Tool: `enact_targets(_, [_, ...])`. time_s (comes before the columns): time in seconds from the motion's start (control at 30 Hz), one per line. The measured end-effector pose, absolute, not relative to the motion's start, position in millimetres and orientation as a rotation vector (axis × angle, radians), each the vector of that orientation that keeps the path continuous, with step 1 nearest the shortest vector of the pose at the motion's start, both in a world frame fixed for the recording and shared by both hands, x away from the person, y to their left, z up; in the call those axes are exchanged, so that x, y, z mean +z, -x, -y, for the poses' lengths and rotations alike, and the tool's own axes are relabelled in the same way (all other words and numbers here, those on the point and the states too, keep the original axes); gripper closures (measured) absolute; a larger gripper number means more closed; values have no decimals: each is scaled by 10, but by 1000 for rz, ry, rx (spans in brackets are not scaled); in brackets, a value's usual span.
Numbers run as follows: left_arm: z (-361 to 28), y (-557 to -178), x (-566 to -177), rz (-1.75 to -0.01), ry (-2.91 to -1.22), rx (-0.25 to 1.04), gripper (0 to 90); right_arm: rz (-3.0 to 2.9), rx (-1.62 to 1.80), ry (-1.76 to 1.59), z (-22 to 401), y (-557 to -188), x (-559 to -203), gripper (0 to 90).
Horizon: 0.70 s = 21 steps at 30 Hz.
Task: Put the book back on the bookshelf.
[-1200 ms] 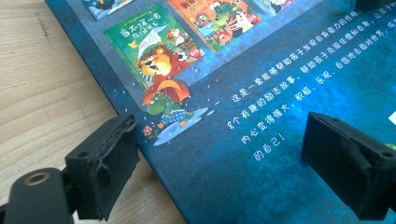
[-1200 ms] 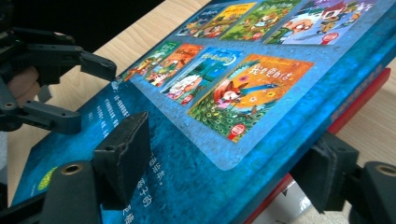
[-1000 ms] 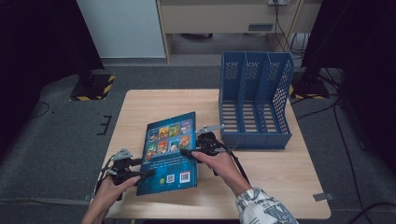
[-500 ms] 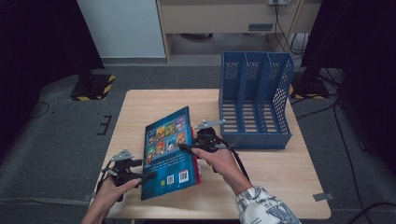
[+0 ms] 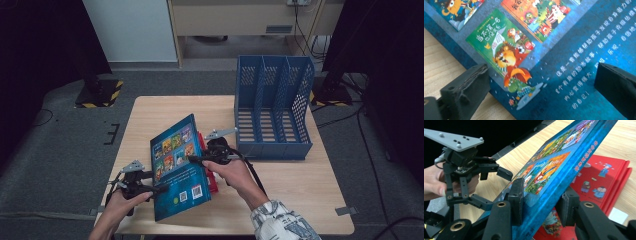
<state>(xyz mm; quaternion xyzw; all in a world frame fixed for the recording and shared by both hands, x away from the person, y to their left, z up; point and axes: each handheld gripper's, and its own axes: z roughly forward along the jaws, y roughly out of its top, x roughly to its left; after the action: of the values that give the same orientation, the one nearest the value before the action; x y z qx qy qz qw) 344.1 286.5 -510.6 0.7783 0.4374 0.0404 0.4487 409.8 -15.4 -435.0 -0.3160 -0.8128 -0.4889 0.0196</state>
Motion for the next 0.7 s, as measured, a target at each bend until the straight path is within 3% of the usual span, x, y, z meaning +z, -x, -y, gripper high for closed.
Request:
enact_targets(0.37, [-2913, -3448, -5115, -1117, -1905, 126, 0, 2491, -1523, 993, 132, -4112, -4360, 642])
enact_targets(0.7, [-3028, -3488, -5180, -1159, -1871, 64, 0, 2475, -1546, 981, 145, -4098, -4334, 658])
